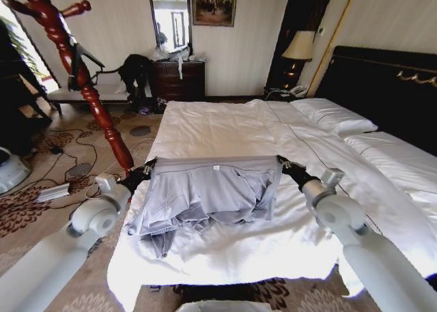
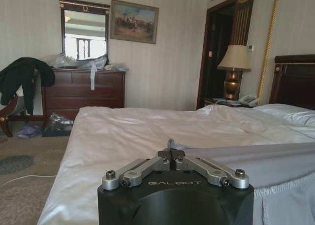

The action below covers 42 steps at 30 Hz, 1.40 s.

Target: Pick up the clothes from the bed and hang them on the clothes hanger.

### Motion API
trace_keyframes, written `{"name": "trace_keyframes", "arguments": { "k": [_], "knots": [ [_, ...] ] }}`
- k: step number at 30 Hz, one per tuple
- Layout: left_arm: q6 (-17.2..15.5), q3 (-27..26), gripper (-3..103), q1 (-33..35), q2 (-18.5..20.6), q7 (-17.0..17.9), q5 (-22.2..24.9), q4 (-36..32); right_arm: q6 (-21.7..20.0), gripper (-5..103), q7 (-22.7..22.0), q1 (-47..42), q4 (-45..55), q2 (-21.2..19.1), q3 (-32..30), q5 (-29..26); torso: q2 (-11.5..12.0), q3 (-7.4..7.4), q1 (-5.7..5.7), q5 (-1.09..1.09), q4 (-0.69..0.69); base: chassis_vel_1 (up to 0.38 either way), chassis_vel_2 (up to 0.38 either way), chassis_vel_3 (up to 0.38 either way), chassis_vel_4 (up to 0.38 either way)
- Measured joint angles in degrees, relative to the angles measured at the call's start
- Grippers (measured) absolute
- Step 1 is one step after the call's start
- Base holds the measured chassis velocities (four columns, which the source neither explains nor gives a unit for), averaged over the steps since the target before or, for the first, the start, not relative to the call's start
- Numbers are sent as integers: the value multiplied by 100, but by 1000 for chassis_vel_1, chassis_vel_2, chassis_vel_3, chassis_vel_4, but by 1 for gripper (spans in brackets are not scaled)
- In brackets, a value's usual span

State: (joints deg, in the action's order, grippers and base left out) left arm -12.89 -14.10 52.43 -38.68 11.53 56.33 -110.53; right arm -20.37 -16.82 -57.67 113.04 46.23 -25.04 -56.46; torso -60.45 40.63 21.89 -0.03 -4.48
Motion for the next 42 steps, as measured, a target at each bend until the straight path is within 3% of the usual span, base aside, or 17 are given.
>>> {"name": "trace_keyframes", "arguments": {
  "k": [5,7,8,12,14,17,19,22,24,27,30,36,42],
  "knots": [
    [-8,1152,0,-1663,-362,189,104,944,71,0,-141,1045,-816,323,889,146,1,0,0,7,-2,0,0,0,0],
    [-12,1603,0,-2408,-567,192,156,1394,74,0,-212,1724,-1158,477,1319,122,1,0,1,-3,3,0,0,0,0],
    [-12,1603,0,-2408,-567,192,156,1394,74,0,-212,1724,-1158,477,1319,122,1,0,1,-3,3,0,0,0,0],
    [-7,2356,0,-3843,-999,81,258,2338,139,0,-271,2965,-2181,761,2085,36,1,0,0,3,1,0,0,0,0],
    [3,2522,0,-4118,-1102,41,263,2551,159,0,-290,3260,-2437,820,2239,2,1,0,0,5,0,0,0,0,0],
    [43,2978,0,-5115,-1513,-139,292,3490,231,0,-332,4335,-3197,1049,2718,-105,1,0,0,0,-1,0,0,0,0],
    [49,3061,0,-5348,-1613,-163,307,3711,246,0,-340,4562,-3360,1122,2819,-143,1,0,1,1,0,0,0,0,0],
    [112,3464,0,-6379,-2105,-395,336,4795,324,0,-338,5555,-4297,1642,3257,-235,0,-1,-1,2,2,0,0,0,0],
    [133,3534,0,-6580,-2220,-453,328,5044,343,0,-328,5769,-4539,1797,3327,-235,1,0,-1,5,1,0,0,0,0],
    [215,3750,0,-7476,-2705,-618,325,6173,463,0,-263,6685,-5489,2385,3468,-233,1,1,1,0,3,0,0,0,0],
    [237,3843,0,-7974,-2906,-697,343,6592,561,0,-162,7159,-5962,2590,3533,-211,1,-1,0,-1,7,0,0,0,0],
    [146,3873,0,-8632,-2972,-625,432,6655,572,0,-159,7896,-6276,2721,3572,-283,-1,-3,-3,4,-4,0,0,0,0],
    [73,4057,0,-9120,-2920,-356,633,6877,585,0,-163,8434,-6563,2735,3742,-408,-1,-2,-2,1,5,0,0,0,0]
  ]
}}
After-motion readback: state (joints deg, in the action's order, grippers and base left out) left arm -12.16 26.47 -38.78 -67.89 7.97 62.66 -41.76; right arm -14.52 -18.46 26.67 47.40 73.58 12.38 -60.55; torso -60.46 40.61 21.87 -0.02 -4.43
